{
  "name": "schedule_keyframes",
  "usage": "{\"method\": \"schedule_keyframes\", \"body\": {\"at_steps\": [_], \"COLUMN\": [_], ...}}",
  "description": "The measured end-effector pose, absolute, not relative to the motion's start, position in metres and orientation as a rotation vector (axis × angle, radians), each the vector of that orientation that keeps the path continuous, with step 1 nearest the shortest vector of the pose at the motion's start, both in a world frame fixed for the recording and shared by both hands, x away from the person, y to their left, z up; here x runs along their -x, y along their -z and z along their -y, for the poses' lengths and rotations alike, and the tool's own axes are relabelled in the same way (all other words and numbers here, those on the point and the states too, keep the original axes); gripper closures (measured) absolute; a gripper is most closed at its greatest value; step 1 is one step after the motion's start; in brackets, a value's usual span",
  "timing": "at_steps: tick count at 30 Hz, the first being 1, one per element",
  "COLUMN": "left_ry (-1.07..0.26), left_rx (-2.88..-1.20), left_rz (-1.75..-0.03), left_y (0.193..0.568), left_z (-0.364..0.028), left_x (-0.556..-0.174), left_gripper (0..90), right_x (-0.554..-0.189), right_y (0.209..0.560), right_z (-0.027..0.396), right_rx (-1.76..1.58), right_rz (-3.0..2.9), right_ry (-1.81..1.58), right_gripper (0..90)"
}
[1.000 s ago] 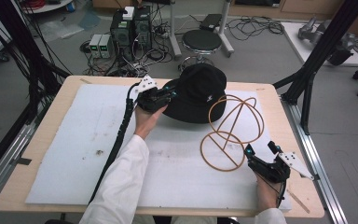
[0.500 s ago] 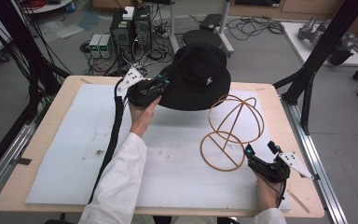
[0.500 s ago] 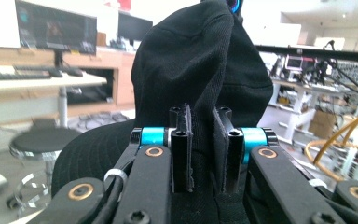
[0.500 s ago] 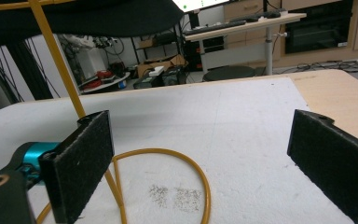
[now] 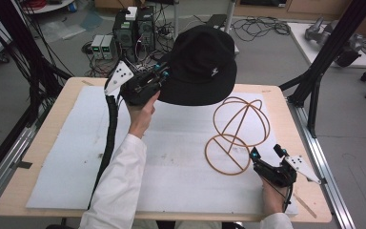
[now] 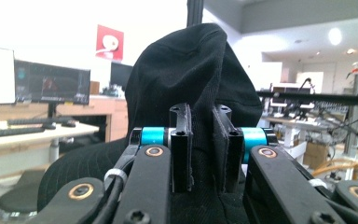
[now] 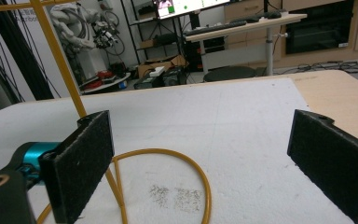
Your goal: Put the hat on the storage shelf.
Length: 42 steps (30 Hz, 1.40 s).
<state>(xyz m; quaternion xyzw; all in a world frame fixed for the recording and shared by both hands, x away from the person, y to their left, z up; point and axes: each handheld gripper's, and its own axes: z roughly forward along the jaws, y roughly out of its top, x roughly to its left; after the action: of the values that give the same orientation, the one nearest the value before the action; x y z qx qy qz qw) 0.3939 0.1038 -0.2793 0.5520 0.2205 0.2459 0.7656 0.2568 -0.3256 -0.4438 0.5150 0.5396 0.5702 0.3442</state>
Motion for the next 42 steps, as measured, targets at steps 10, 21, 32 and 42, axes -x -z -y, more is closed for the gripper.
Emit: {"method": "schedule_keyframes", "body": {"at_steps": [10, 21, 32, 42], "left_ry": [-0.523, -0.462, -0.363, -0.289], "left_rx": [-1.135, -1.059, -1.043, -1.088], "left_rz": [-0.374, -0.243, -0.165, -0.158], "left_y": [0.256, 0.234, 0.235, 0.253], "left_z": [-0.099, -0.078, -0.049, -0.026], "left_x": [-0.374, -0.350, -0.337, -0.335], "left_gripper": [79.4, 79.5, 79.5, 79.4], "right_x": [-0.256, -0.256, -0.253, -0.251], "right_y": [0.444, 0.444, 0.444, 0.444], "right_z": [0.325, 0.326, 0.329, 0.331], "right_rx": [-1.338, -1.345, -1.345, -1.343], "right_rz": [-1.393, -1.394, -1.383, -1.374], "right_ry": [-1.486, -1.489, -1.493, -1.493], "right_gripper": [6.3, 6.3, 6.3, 6.3]}}
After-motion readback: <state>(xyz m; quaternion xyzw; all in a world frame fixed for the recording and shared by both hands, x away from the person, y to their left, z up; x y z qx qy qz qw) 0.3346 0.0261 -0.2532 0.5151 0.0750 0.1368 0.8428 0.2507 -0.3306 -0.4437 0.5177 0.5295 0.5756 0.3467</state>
